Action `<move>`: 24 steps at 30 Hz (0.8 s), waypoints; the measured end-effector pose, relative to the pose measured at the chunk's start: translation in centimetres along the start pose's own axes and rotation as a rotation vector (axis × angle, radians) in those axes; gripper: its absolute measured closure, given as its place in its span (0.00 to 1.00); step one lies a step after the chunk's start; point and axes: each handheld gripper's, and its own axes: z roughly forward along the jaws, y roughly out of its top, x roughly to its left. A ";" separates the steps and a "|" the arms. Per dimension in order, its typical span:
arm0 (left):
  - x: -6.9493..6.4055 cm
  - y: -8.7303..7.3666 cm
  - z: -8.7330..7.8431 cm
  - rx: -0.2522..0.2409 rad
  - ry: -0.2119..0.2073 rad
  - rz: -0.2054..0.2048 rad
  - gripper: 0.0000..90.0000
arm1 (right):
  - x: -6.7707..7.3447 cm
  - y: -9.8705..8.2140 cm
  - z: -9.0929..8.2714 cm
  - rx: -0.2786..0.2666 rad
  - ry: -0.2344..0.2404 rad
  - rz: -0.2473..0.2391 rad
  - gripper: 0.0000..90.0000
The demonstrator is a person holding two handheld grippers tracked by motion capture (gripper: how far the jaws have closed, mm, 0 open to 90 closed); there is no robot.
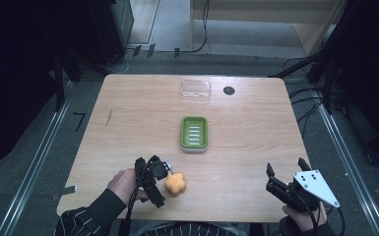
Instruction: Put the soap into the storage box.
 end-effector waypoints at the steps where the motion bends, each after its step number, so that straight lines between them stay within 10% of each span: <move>1: 0.0 0.0 0.0 0.000 0.000 0.000 0.00 | 0.0 0.0 0.0 0.000 0.000 0.000 0.15; 24: -1.0 3.9 1.8 0.015 -0.029 0.099 0.00 | 0.0 0.0 0.0 0.001 -0.001 0.001 0.15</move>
